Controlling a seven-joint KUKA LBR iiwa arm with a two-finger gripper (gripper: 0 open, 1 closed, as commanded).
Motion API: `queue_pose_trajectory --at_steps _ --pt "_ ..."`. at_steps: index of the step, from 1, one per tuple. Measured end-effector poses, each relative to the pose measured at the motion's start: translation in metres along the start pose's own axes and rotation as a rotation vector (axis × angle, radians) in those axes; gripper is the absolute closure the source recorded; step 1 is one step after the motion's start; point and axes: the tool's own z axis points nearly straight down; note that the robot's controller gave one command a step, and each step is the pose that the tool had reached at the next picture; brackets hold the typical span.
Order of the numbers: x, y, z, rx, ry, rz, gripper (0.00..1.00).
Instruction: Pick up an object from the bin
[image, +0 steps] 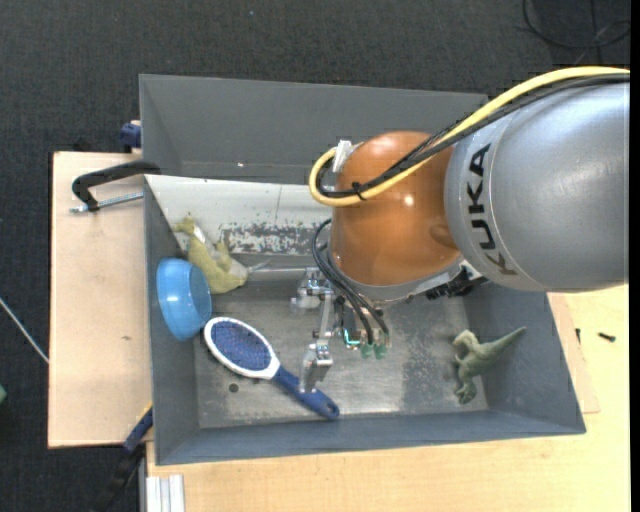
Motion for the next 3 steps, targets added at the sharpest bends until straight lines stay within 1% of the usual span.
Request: queue_pose_trajectory --at_steps 1,2,3 --pt "-0.02 0.063 0.117 0.0 -0.002 -0.096 0.0" --pt "-0.022 0.061 0.113 -0.001 -0.008 -0.09 1.0" --pt "-0.031 0.052 0.006 -0.004 -0.019 -0.107 1.0"
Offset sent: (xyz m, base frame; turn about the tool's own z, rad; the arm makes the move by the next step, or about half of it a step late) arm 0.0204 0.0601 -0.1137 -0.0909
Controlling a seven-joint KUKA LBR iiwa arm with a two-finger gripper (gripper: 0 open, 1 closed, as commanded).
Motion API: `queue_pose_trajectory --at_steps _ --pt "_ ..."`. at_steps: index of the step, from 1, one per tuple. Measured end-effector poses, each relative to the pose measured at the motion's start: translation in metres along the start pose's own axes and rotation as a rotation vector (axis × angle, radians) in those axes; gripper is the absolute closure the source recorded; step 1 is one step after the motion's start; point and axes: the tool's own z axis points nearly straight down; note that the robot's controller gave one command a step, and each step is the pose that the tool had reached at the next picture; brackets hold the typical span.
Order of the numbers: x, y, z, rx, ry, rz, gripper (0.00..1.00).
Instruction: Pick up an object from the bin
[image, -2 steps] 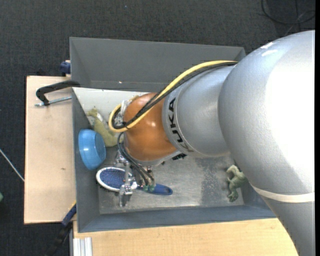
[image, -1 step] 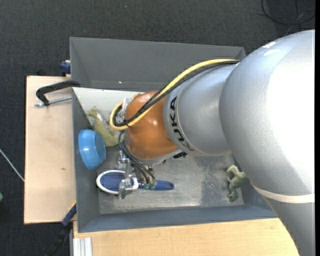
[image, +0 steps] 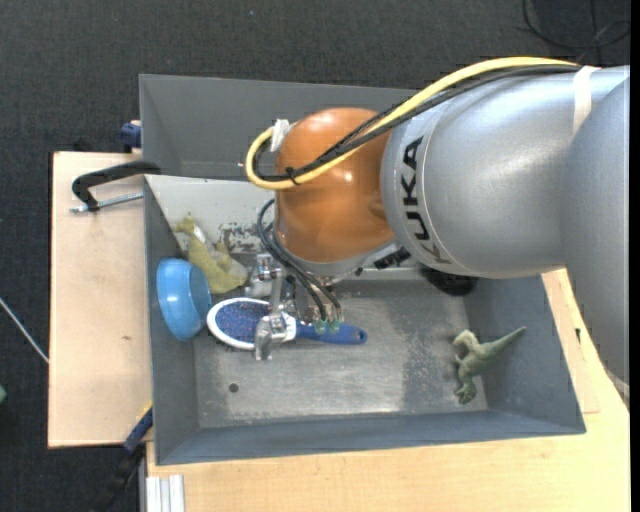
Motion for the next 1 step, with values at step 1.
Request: queue_pose_trajectory --at_steps 1 --pt "0.0193 -0.0288 -0.0456 0.001 0.005 -0.246 1.0"
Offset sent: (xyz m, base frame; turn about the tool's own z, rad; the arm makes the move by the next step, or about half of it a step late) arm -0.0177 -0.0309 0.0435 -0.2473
